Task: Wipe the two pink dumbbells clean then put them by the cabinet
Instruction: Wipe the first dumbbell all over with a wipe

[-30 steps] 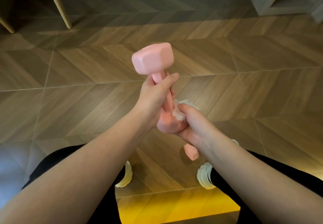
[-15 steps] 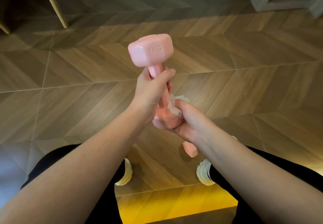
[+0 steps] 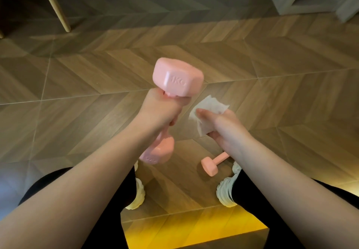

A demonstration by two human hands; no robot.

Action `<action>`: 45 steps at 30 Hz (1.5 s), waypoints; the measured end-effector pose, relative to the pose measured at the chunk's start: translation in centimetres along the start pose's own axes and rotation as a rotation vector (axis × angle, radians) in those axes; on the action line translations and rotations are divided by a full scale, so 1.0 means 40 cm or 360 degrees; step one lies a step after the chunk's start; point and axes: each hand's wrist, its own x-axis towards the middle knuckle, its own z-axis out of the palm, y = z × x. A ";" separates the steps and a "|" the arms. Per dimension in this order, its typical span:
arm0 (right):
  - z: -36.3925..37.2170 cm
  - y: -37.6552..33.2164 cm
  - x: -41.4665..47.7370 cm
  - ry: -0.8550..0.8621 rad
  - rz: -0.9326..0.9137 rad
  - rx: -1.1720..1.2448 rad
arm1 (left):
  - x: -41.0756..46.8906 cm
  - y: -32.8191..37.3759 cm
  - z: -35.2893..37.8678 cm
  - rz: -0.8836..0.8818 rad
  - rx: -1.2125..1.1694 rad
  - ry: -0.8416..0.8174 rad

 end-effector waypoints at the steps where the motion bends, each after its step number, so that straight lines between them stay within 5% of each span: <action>1: -0.009 -0.011 0.002 -0.0050 -0.0031 0.0054 | 0.002 -0.011 -0.010 -0.0068 0.0001 0.0004; 10: -0.016 -0.077 -0.002 -0.0146 -0.0298 0.0026 | 0.016 -0.092 -0.043 -0.0240 0.0343 -0.0165; 19: 0.003 -0.078 -0.047 -0.0318 -0.0595 -0.0238 | 0.001 -0.050 -0.040 -0.0088 0.0274 -0.0517; 26: -0.003 -0.068 -0.055 -0.0403 -0.0909 -0.0470 | -0.004 -0.057 -0.039 0.0066 0.0253 -0.0274; 33: -0.006 -0.066 -0.040 -0.0498 -0.0832 -0.0551 | -0.011 -0.063 -0.062 0.0405 0.0776 -0.0482; 40: -0.001 -0.063 -0.055 -0.0536 -0.1019 -0.0675 | -0.004 -0.068 -0.049 0.0350 0.0893 -0.0452; 45: 0.001 -0.063 -0.070 -0.0533 -0.1151 -0.0728 | 0.002 -0.071 -0.045 0.0192 0.0519 -0.0358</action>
